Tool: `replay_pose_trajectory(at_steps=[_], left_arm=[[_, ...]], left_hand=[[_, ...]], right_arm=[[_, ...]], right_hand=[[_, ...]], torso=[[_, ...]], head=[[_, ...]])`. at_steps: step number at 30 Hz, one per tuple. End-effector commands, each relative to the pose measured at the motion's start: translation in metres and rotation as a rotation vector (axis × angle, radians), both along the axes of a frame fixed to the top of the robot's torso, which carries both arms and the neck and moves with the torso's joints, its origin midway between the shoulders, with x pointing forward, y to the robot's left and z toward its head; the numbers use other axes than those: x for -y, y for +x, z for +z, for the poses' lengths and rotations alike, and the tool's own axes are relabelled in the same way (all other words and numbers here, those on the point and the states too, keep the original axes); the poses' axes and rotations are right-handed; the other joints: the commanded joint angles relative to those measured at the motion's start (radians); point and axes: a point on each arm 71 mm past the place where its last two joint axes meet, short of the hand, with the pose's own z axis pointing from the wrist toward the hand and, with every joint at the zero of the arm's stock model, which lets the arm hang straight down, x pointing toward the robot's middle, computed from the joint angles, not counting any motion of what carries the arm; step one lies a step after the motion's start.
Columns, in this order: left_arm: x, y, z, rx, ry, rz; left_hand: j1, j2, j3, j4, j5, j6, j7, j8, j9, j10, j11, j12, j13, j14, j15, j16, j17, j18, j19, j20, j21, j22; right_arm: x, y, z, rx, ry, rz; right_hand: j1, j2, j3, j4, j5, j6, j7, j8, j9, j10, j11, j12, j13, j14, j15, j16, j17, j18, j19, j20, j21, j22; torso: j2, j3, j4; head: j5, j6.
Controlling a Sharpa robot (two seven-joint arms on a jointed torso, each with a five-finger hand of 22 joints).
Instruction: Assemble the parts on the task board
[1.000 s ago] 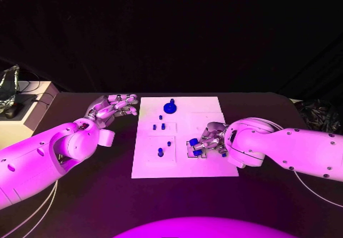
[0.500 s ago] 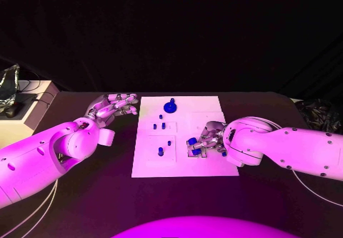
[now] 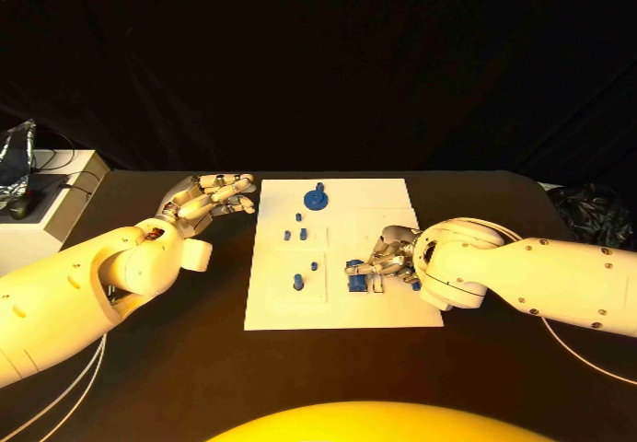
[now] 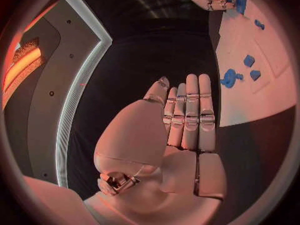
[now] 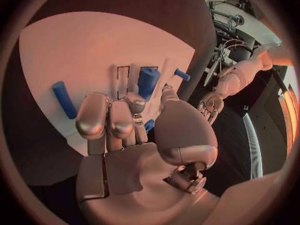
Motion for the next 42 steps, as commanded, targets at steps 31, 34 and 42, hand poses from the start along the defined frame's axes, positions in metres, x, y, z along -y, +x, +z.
replay_pose_trajectory(at_steps=[31, 34, 42], left_arm=[[0.002, -0.001, -0.001, -0.001, -0.016, -0.015], [0.003, -0.001, -0.001, -0.001, -0.018, -0.016], [0.004, -0.001, -0.001, 0.000, -0.020, -0.019]], left_hand=[[-0.007, 0.002, 0.005, 0.009, 0.001, -0.001, -0.002, -0.003, 0.001, -0.006, -0.002, -0.001, 0.001, -0.005, 0.005, -0.004, -0.001, -0.001, 0.005, 0.001, -0.008, -0.001], [-0.007, 0.002, 0.005, 0.009, 0.001, -0.001, -0.002, -0.003, 0.001, -0.006, -0.002, -0.001, 0.001, -0.005, 0.005, -0.004, -0.001, -0.001, 0.005, 0.001, -0.008, -0.001], [-0.007, 0.000, 0.006, 0.011, 0.000, 0.000, -0.002, -0.003, 0.001, -0.005, -0.002, -0.001, 0.002, -0.005, 0.005, -0.004, -0.001, -0.001, 0.006, 0.001, -0.009, -0.001]], right_arm=[[0.063, -0.010, 0.022, -0.005, 0.116, 0.026], [0.079, -0.007, 0.022, -0.008, 0.043, 0.020], [0.106, -0.004, 0.017, 0.028, -0.157, -0.019]], right_hand=[[0.154, 0.129, 0.097, -0.290, 0.113, 0.035, 0.013, -0.075, -0.129, -0.002, 0.002, 0.012, 0.006, 0.006, 0.004, -0.003, -0.002, -0.011, 0.055, -0.003, 0.022, 0.140], [0.138, 0.123, 0.114, -0.302, 0.103, 0.040, 0.015, -0.073, -0.175, 0.000, 0.002, 0.011, 0.007, 0.006, 0.005, -0.001, 0.000, -0.011, 0.054, -0.002, 0.029, 0.141], [0.119, 0.101, 0.160, -0.289, 0.089, 0.060, 0.007, -0.065, -0.189, 0.008, -0.003, 0.008, 0.010, 0.006, 0.002, 0.009, 0.019, -0.014, 0.055, -0.005, 0.052, 0.145]], torso=[[-0.001, 0.0009, -0.0021], [0.000, 0.0001, -0.0025], [0.001, 0.0010, -0.0006]], head=[[-0.014, 0.008], [-0.018, 0.008], [-0.028, 0.010]])
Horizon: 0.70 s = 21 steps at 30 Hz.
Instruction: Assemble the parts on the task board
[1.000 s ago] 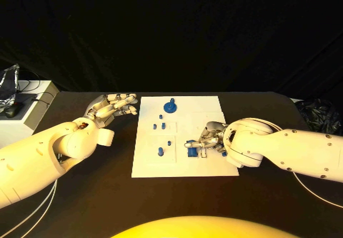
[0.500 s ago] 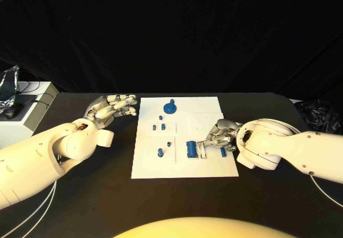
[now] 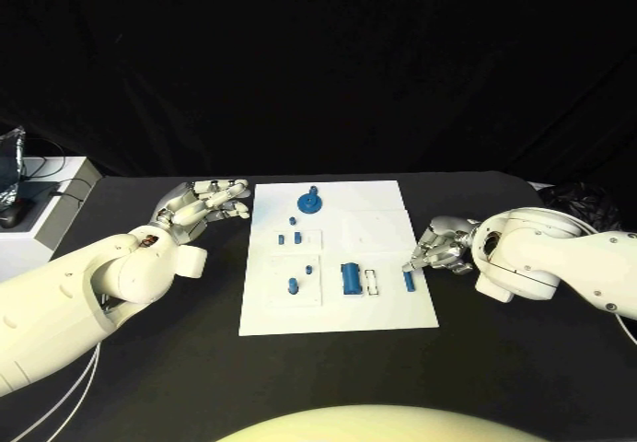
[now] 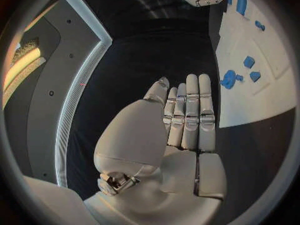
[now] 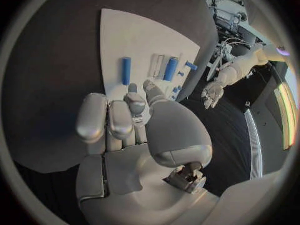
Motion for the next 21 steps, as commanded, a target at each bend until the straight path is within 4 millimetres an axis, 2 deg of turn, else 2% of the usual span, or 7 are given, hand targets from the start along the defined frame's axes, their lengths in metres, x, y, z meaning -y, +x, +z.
replay_pose_trajectory(at_steps=[1, 13, 16, 18, 19, 20, 21], left_arm=[[0.003, -0.001, 0.000, 0.005, -0.016, -0.017], [0.002, -0.001, 0.000, 0.006, -0.012, -0.017], [0.002, -0.001, 0.000, 0.005, -0.012, -0.017], [0.002, -0.001, -0.001, 0.004, -0.011, -0.017], [0.002, -0.001, -0.001, 0.004, -0.011, -0.016], [0.002, -0.001, -0.001, 0.003, -0.010, -0.016], [0.002, -0.001, -0.001, 0.003, -0.010, -0.016]], left_hand=[[-0.007, 0.000, 0.002, 0.006, 0.000, 0.000, -0.002, -0.003, 0.001, -0.005, -0.003, -0.001, 0.001, -0.001, 0.001, -0.003, -0.001, -0.001, 0.007, 0.001, -0.005, -0.001], [-0.007, 0.000, 0.002, 0.007, 0.000, 0.000, -0.002, -0.003, 0.001, -0.005, -0.003, -0.001, 0.001, -0.001, 0.001, -0.003, -0.001, -0.001, 0.007, 0.000, -0.006, 0.000], [-0.007, 0.000, 0.002, 0.007, 0.000, 0.000, -0.002, -0.003, 0.001, -0.005, -0.003, -0.001, 0.001, -0.001, 0.001, -0.003, -0.001, -0.001, 0.007, 0.000, -0.006, 0.000], [-0.006, 0.000, 0.003, 0.007, 0.000, 0.000, -0.002, -0.003, 0.001, -0.004, -0.003, -0.001, 0.001, -0.001, 0.001, -0.003, -0.001, -0.001, 0.007, 0.000, -0.006, 0.000], [-0.006, 0.001, 0.004, 0.007, 0.000, 0.000, -0.002, -0.003, 0.001, -0.004, -0.003, -0.001, 0.001, -0.001, 0.001, -0.003, -0.001, -0.001, 0.007, 0.000, -0.006, 0.000], [-0.006, 0.001, 0.004, 0.007, 0.000, 0.000, -0.002, -0.003, 0.001, -0.004, -0.003, -0.001, 0.001, -0.001, 0.001, -0.003, -0.001, -0.001, 0.007, 0.000, -0.006, 0.000], [-0.006, 0.001, 0.004, 0.007, 0.000, 0.000, -0.002, -0.003, 0.001, -0.004, -0.003, -0.001, 0.001, -0.001, 0.001, -0.003, -0.001, -0.001, 0.007, 0.000, -0.006, 0.000]], right_arm=[[0.007, -0.002, -0.005, -0.005, -0.142, 0.021], [0.003, -0.007, -0.018, 0.006, -0.178, -0.005], [0.000, -0.009, -0.022, -0.008, -0.174, 0.000], [-0.003, -0.011, -0.025, -0.017, -0.168, 0.003], [-0.004, -0.012, -0.026, -0.022, -0.164, 0.003], [-0.005, -0.012, -0.027, -0.026, -0.160, 0.003], [-0.006, -0.013, -0.028, -0.029, -0.157, 0.003]], right_hand=[[-0.010, -0.010, 0.004, 0.011, -0.001, 0.010, -0.001, 0.006, 0.005, 0.006, -0.005, 0.000, 0.002, 0.004, 0.000, 0.007, 0.003, -0.014, 0.055, -0.005, 0.003, 0.144], [-0.032, -0.060, 0.019, 0.107, 0.007, 0.007, -0.001, 0.010, 0.040, 0.008, -0.004, -0.002, 0.003, 0.006, 0.001, 0.007, 0.009, -0.014, 0.054, -0.005, 0.005, 0.144], [-0.042, -0.079, 0.027, 0.151, -0.009, 0.007, 0.000, 0.009, 0.046, 0.008, -0.004, -0.002, 0.003, 0.006, 0.002, 0.006, 0.009, -0.013, 0.054, -0.004, 0.005, 0.144], [-0.051, -0.090, 0.034, 0.178, -0.045, 0.007, -0.001, 0.009, 0.048, 0.008, -0.003, -0.002, 0.003, 0.005, 0.001, 0.006, 0.009, -0.013, 0.054, -0.004, 0.006, 0.144], [-0.057, -0.103, 0.046, 0.204, -0.067, 0.008, -0.001, 0.010, 0.049, 0.008, -0.003, -0.002, 0.003, 0.006, 0.000, 0.006, 0.009, -0.013, 0.054, -0.004, 0.005, 0.144], [-0.057, -0.131, 0.079, 0.257, -0.072, 0.008, 0.001, 0.010, 0.053, 0.008, -0.003, -0.002, 0.003, 0.006, 0.000, 0.007, 0.010, -0.013, 0.054, -0.004, 0.006, 0.144], [-0.064, -0.134, 0.075, 0.261, -0.080, 0.006, -0.001, 0.009, 0.053, 0.008, -0.003, -0.003, 0.002, 0.006, 0.001, 0.007, 0.010, -0.013, 0.054, -0.004, 0.005, 0.144]], torso=[[0.000, 0.0003, 0.0015], [0.000, -0.0014, 0.0029], [0.000, -0.0020, 0.0026], [0.001, -0.0015, 0.0030], [0.001, -0.0015, 0.0030], [0.001, -0.0011, 0.0025], [0.000, -0.0011, 0.0021]], head=[[-0.006, 0.000], [-0.007, -0.005], [-0.005, -0.007], [-0.005, -0.009], [-0.005, -0.009], [-0.005, -0.011], [-0.005, -0.011]])
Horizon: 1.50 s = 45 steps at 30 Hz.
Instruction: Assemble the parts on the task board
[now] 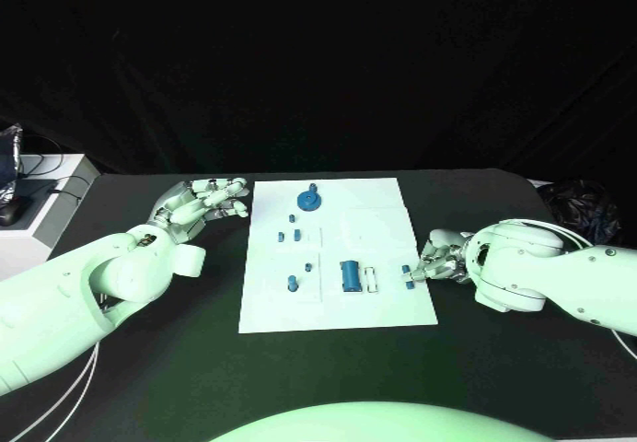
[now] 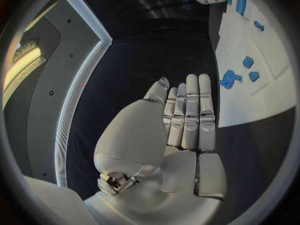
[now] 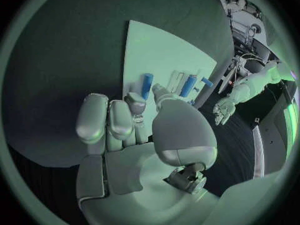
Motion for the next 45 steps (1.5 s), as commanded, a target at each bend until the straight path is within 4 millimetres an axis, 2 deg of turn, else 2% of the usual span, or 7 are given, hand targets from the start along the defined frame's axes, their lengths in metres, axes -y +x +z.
replay_pose_trajectory(at_steps=[1, 18, 22, 30, 33, 36, 45], left_arm=[[0.002, -0.001, 0.000, 0.004, -0.010, -0.015], [0.002, -0.001, -0.002, -0.002, -0.010, -0.018], [0.001, -0.001, -0.002, -0.002, -0.009, -0.017], [0.001, -0.002, -0.002, -0.002, -0.009, -0.017], [0.001, -0.002, -0.002, -0.002, -0.009, -0.017], [0.001, -0.002, -0.002, -0.002, -0.008, -0.016], [0.000, -0.002, -0.002, -0.003, -0.006, -0.014]], left_hand=[[-0.006, 0.001, 0.001, 0.004, 0.000, 0.000, -0.002, -0.003, 0.001, -0.004, -0.003, -0.001, 0.001, -0.001, 0.001, -0.003, -0.001, -0.001, 0.007, 0.000, -0.006, 0.000], [-0.006, 0.001, 0.001, 0.004, 0.000, 0.000, -0.002, -0.003, 0.001, -0.004, -0.003, -0.001, 0.001, -0.001, 0.001, -0.003, -0.001, -0.001, 0.007, 0.000, -0.006, 0.000], [-0.007, 0.000, 0.002, 0.004, 0.000, -0.001, -0.001, -0.003, 0.001, -0.005, -0.002, -0.001, 0.001, -0.002, 0.002, -0.002, -0.001, -0.002, 0.007, 0.000, -0.007, 0.002], [-0.007, 0.000, 0.002, 0.004, 0.000, -0.001, -0.001, -0.003, 0.001, -0.005, -0.002, -0.001, 0.001, -0.002, 0.002, -0.002, -0.001, -0.002, 0.007, 0.000, -0.007, 0.002], [-0.008, 0.000, 0.002, 0.006, 0.000, -0.002, -0.001, -0.003, 0.001, -0.007, -0.002, -0.001, 0.001, -0.003, 0.002, -0.002, -0.001, -0.002, 0.007, 0.000, -0.008, 0.002], [-0.010, 0.000, 0.002, 0.007, 0.000, -0.003, 0.000, -0.003, 0.001, -0.007, -0.001, -0.001, 0.001, -0.002, 0.002, -0.002, -0.001, -0.002, 0.007, 0.001, -0.008, 0.002], [-0.013, 0.001, 0.002, 0.011, 0.001, -0.004, 0.000, -0.003, 0.001, -0.008, -0.001, -0.001, 0.001, -0.002, 0.002, -0.002, -0.001, -0.002, 0.007, 0.001, -0.009, 0.001]], right_arm=[[-0.002, -0.003, -0.004, -0.012, -0.010, -0.002], [-0.018, 0.000, -0.014, -0.023, -0.014, 0.024], [-0.019, 0.002, -0.019, -0.029, -0.023, 0.029], [-0.019, 0.005, -0.025, -0.037, -0.047, 0.034], [-0.020, 0.006, -0.027, -0.039, -0.054, 0.038], [-0.021, 0.006, -0.029, -0.041, -0.058, 0.041], [-0.022, 0.001, -0.030, -0.073, 0.017, 0.009]], right_hand=[[-0.010, -0.017, 0.008, 0.030, -0.017, 0.001, 0.000, 0.001, 0.002, 0.004, 0.000, -0.002, 0.000, 0.006, 0.001, 0.003, 0.001, -0.013, 0.054, -0.004, 0.006, 0.144], [0.000, 0.006, -0.004, -0.017, -0.014, -0.002, -0.001, 0.008, 0.025, 0.001, -0.001, -0.003, 0.000, 0.005, 0.001, -0.001, -0.001, -0.013, 0.054, -0.005, 0.000, 0.144], [0.007, 0.025, -0.017, -0.061, 0.004, -0.007, 0.000, 0.008, 0.034, -0.003, 0.001, -0.003, -0.001, 0.005, 0.002, -0.003, -0.002, -0.013, 0.053, -0.004, -0.003, 0.143], [0.095, 0.069, -0.029, -0.212, 0.039, -0.015, 0.002, 0.006, 0.038, -0.015, 0.000, -0.007, -0.005, 0.004, 0.001, -0.007, -0.003, -0.013, 0.052, -0.004, -0.012, 0.141], [0.133, 0.078, -0.020, -0.257, 0.086, -0.016, 0.001, 0.002, 0.033, -0.019, 0.000, -0.009, -0.006, 0.004, 0.000, -0.008, -0.003, -0.013, 0.051, -0.004, -0.013, 0.141], [0.159, 0.089, -0.001, -0.289, 0.082, -0.018, 0.000, -0.003, 0.025, -0.024, -0.002, -0.013, -0.009, 0.003, -0.001, -0.010, -0.003, -0.013, 0.051, -0.005, -0.015, 0.141], [0.147, 0.093, 0.103, -0.349, 0.225, -0.021, 0.001, -0.003, 0.014, -0.028, -0.004, -0.012, -0.013, 0.004, -0.002, -0.014, 0.000, -0.015, 0.051, -0.007, -0.014, 0.142]], torso=[[0.000, 0.0001, -0.0005], [0.000, 0.0004, 0.0009], [0.000, 0.0009, -0.0003], [0.000, 0.0004, -0.0011], [0.000, 0.0007, -0.0005], [-0.001, 0.0006, 0.0005], [-0.001, 0.0003, -0.0006]], head=[[0.000, -0.003], [0.000, -0.003], [0.003, -0.004], [0.003, -0.005], [0.003, -0.005], [0.003, -0.006], [0.003, -0.005]])
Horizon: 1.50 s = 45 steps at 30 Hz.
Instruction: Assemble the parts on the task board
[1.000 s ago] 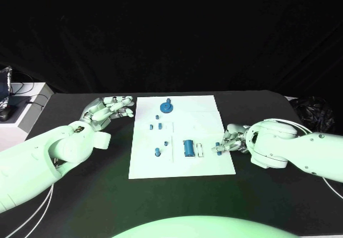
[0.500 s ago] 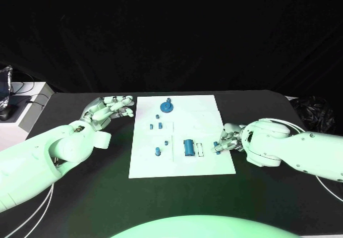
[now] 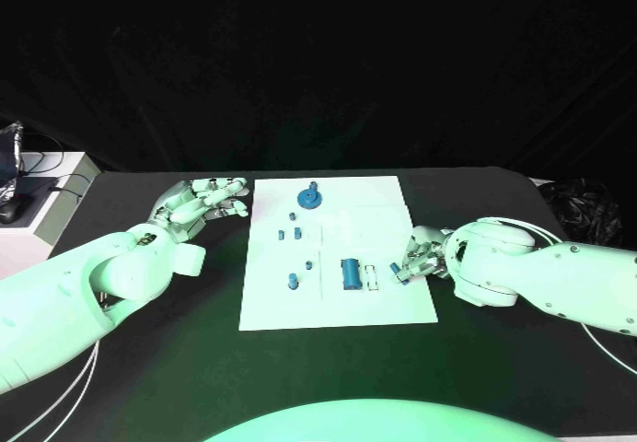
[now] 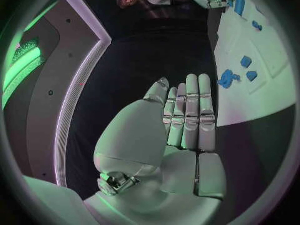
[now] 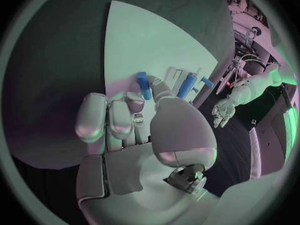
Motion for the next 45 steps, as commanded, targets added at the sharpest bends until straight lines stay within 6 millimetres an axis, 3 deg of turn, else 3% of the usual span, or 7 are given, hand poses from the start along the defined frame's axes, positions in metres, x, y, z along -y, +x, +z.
replay_pose_trajectory(at_steps=[1, 3, 6, 11, 25, 36, 45], left_arm=[[0.002, -0.001, 0.001, 0.004, -0.009, -0.014], [0.002, -0.001, 0.001, 0.004, -0.009, -0.015], [0.002, -0.001, 0.001, 0.003, -0.008, -0.015], [0.002, -0.001, 0.000, 0.001, -0.008, -0.016], [0.003, -0.001, 0.000, 0.000, -0.009, -0.018], [0.004, -0.001, 0.000, 0.000, -0.011, -0.021], [0.004, -0.001, 0.000, -0.001, -0.011, -0.024]], left_hand=[[-0.009, -0.003, -0.001, 0.008, 0.001, -0.004, 0.000, -0.003, 0.001, -0.008, -0.001, -0.001, 0.001, -0.002, 0.003, -0.002, -0.001, -0.002, 0.007, 0.001, -0.004, 0.000], [-0.009, -0.003, -0.001, 0.008, 0.001, -0.004, 0.000, -0.003, 0.001, -0.008, -0.001, -0.001, 0.001, -0.002, 0.003, -0.002, -0.001, -0.002, 0.007, 0.001, -0.004, 0.000], [-0.009, -0.003, -0.001, 0.008, 0.001, -0.004, 0.000, -0.003, 0.001, -0.008, -0.001, -0.001, 0.001, -0.002, 0.003, -0.002, -0.001, -0.002, 0.007, 0.001, -0.004, 0.000], [-0.010, -0.001, 0.000, 0.011, 0.001, -0.004, 0.000, -0.003, 0.001, -0.009, -0.001, -0.001, 0.001, -0.003, 0.003, -0.002, -0.002, -0.002, 0.008, 0.002, -0.006, -0.002], [-0.008, -0.001, 0.002, 0.013, 0.001, -0.003, -0.002, -0.003, 0.001, -0.009, -0.001, -0.001, 0.002, -0.002, 0.003, -0.002, -0.002, -0.001, 0.010, 0.002, -0.008, -0.004], [-0.008, -0.002, 0.003, 0.012, 0.002, -0.003, -0.001, -0.003, 0.001, -0.009, -0.001, -0.001, 0.002, -0.003, 0.003, -0.002, -0.002, -0.001, 0.010, 0.002, -0.009, -0.004], [-0.008, -0.002, 0.003, 0.012, 0.002, -0.003, -0.001, -0.003, 0.001, -0.009, -0.001, -0.001, 0.002, -0.003, 0.003, -0.002, -0.002, -0.001, 0.010, 0.002, -0.009, -0.004]], right_arm=[[0.004, -0.012, -0.018, -0.104, 0.020, -0.026], [0.004, -0.014, -0.018, -0.119, 0.049, -0.041], [0.004, -0.015, -0.015, -0.139, 0.094, -0.062], [0.004, -0.015, -0.006, -0.150, 0.145, -0.082], [-0.005, -0.020, 0.014, -0.154, 0.229, -0.094], [-0.017, -0.017, 0.015, -0.144, 0.246, -0.087], [-0.027, -0.011, 0.013, -0.126, 0.230, -0.073]], right_hand=[[0.038, 0.051, 0.165, -0.138, 0.021, -0.008, 0.001, 0.001, -0.362, -0.005, 0.001, 0.001, 0.000, 0.005, -0.002, -0.004, 0.002, -0.007, 0.051, -0.008, -0.001, 0.142], [0.021, 0.045, 0.203, -0.152, 0.059, -0.017, 0.005, 0.012, -0.341, -0.004, -0.001, 0.004, -0.001, 0.005, -0.001, -0.003, 0.005, -0.007, 0.052, -0.008, 0.002, 0.142], [-0.003, 0.042, 0.242, -0.169, 0.072, -0.031, 0.004, 0.027, -0.307, -0.002, 0.001, 0.007, -0.001, 0.005, -0.001, -0.003, 0.006, -0.007, 0.051, -0.007, 0.005, 0.142], [-0.017, 0.043, 0.256, -0.179, 0.090, -0.039, 0.005, 0.035, -0.283, -0.002, 0.001, 0.009, -0.002, 0.005, -0.001, -0.004, 0.006, -0.006, 0.051, -0.006, 0.007, 0.142], [-0.024, 0.038, 0.251, -0.176, 0.090, -0.035, 0.002, 0.032, -0.283, -0.002, 0.000, 0.010, -0.002, 0.006, -0.002, -0.003, 0.007, -0.006, 0.051, -0.006, 0.007, 0.142], [-0.026, 0.038, 0.241, -0.173, 0.084, -0.031, 0.001, 0.027, -0.288, -0.003, 0.000, 0.011, -0.002, 0.006, -0.002, -0.004, 0.006, -0.006, 0.051, -0.007, 0.005, 0.142], [-0.033, 0.035, 0.224, -0.147, 0.058, -0.023, -0.001, 0.015, -0.307, -0.003, -0.001, 0.014, -0.001, 0.006, -0.002, -0.005, 0.005, -0.006, 0.051, -0.007, 0.002, 0.141]], torso=[[0.000, 0.0001, -0.0002], [0.000, -0.0003, -0.0006], [0.000, 0.0002, -0.0001], [0.000, 0.0002, -0.0003], [0.000, 0.0004, -0.0007], [0.000, -0.0001, 0.0006], [0.000, -0.0003, 0.0004]], head=[[0.000, 0.001], [0.001, 0.000], [0.002, 0.000], [0.002, 0.000], [-0.002, -0.001], [-0.004, -0.001], [-0.003, -0.002]])
